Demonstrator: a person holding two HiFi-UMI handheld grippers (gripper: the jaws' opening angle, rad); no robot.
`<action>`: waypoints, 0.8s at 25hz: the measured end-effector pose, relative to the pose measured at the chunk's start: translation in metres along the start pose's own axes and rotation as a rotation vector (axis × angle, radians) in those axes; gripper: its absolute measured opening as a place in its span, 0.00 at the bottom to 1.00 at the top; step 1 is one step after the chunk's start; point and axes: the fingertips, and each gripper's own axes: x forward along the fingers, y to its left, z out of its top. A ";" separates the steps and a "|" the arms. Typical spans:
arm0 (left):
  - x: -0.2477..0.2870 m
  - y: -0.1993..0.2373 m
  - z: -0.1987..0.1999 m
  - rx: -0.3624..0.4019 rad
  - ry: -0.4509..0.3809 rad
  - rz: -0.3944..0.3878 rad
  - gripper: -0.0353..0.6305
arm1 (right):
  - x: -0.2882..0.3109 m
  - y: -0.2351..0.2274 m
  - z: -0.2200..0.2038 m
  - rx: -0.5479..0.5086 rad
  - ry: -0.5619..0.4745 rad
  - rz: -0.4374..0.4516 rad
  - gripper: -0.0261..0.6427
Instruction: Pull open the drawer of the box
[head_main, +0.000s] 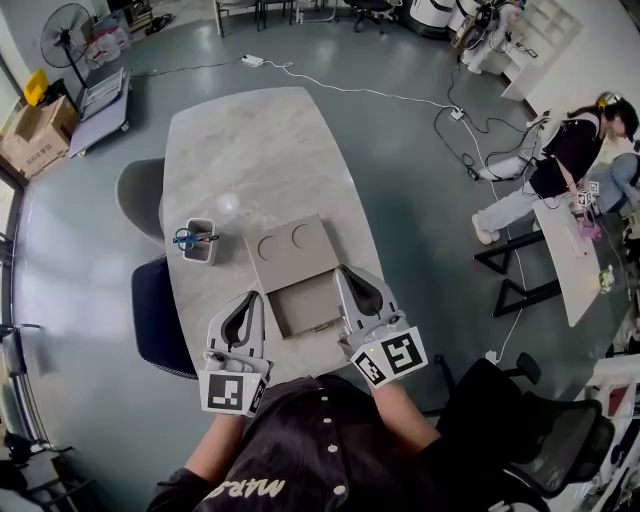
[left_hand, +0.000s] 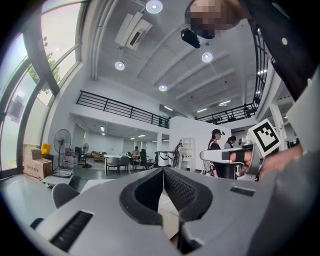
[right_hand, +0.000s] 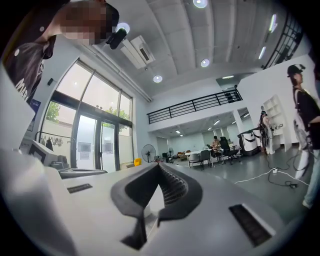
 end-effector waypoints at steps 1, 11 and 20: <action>0.000 0.000 0.001 0.000 -0.001 -0.001 0.08 | 0.000 0.000 0.000 -0.001 0.002 -0.003 0.03; -0.003 -0.004 0.004 -0.001 -0.003 -0.004 0.08 | -0.005 -0.001 -0.002 -0.011 0.020 -0.013 0.03; -0.001 -0.002 0.006 0.004 -0.014 -0.002 0.08 | -0.002 0.000 -0.007 -0.003 0.035 -0.021 0.03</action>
